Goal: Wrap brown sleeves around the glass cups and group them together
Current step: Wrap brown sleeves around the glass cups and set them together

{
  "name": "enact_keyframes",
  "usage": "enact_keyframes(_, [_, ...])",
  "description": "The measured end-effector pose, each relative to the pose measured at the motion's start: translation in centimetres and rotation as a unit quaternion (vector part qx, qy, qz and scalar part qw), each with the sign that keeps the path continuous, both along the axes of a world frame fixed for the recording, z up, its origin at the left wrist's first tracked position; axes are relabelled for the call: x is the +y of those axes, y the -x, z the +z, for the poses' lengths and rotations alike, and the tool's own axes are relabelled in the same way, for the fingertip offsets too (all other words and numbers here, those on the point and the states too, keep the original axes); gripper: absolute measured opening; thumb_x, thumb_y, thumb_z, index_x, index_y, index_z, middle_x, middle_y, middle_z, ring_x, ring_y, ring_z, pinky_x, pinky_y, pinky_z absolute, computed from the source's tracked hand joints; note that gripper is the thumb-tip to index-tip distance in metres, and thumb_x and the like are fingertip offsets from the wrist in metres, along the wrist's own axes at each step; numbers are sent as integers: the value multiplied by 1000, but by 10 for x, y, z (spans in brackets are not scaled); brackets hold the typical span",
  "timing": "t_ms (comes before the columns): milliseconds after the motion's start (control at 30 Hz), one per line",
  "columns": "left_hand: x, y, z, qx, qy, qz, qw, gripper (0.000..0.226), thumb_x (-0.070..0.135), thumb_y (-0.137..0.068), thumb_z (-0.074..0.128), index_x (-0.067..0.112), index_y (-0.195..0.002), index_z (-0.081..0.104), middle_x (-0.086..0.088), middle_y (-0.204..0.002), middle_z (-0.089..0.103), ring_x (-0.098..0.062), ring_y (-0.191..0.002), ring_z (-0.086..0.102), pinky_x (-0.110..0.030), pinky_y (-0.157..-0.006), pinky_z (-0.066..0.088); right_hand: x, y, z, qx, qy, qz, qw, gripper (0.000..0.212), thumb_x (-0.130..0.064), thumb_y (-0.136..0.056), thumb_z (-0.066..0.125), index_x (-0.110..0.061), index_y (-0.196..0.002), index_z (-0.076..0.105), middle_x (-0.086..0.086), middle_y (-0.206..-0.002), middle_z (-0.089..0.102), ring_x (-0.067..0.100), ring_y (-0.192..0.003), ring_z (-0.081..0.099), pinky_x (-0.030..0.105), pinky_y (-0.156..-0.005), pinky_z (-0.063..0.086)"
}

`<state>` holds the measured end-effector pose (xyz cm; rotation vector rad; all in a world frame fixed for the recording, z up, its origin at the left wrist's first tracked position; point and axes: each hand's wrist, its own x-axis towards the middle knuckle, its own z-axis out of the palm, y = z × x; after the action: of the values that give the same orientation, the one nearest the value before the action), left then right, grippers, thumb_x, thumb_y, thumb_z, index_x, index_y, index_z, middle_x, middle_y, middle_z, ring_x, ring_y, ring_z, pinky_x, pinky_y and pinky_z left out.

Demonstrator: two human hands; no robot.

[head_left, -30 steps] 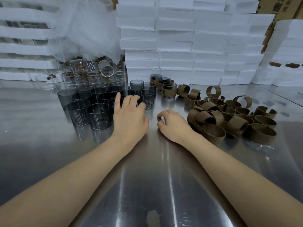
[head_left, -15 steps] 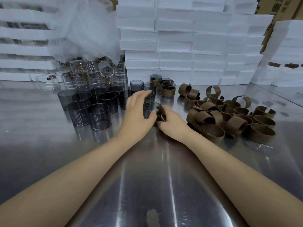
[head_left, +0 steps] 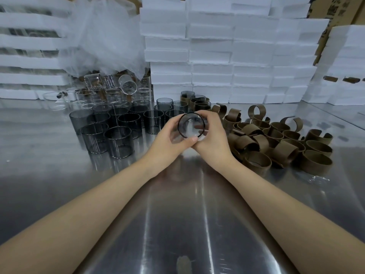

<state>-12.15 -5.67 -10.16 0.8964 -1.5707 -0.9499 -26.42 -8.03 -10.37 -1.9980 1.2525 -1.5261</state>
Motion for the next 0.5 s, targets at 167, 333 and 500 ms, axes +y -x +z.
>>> enact_keyframes(167, [1,1,-1,21,-11,-28,999,65,-1,-83,72,26,-137,47,3,-129,57,-10,-106,67,-17,-84,51,4,2,1,4,-27,12,1000,63,-12,-71,79,-29,-120,42,-17,-109,56,-1,-102,58,19,-86,49])
enact_keyframes(333, [3,1,2,5,12,1,1000,61,1,-82,74,36,-127,51,13,-118,59,-1,-92,68,-10,-75,50,3,3,4,9,-48,39,998,71,-13,-70,84,-19,-125,39,-13,-112,56,-1,-100,58,10,-83,47])
enact_keyframes(500, [2,1,1,-11,8,28,1000,60,0,-85,70,31,-133,50,18,-112,60,7,-82,65,-6,-73,47,5,4,6,-8,-56,59,997,72,-9,-69,86,-14,-123,39,-1,-116,57,8,-105,58,13,-87,47])
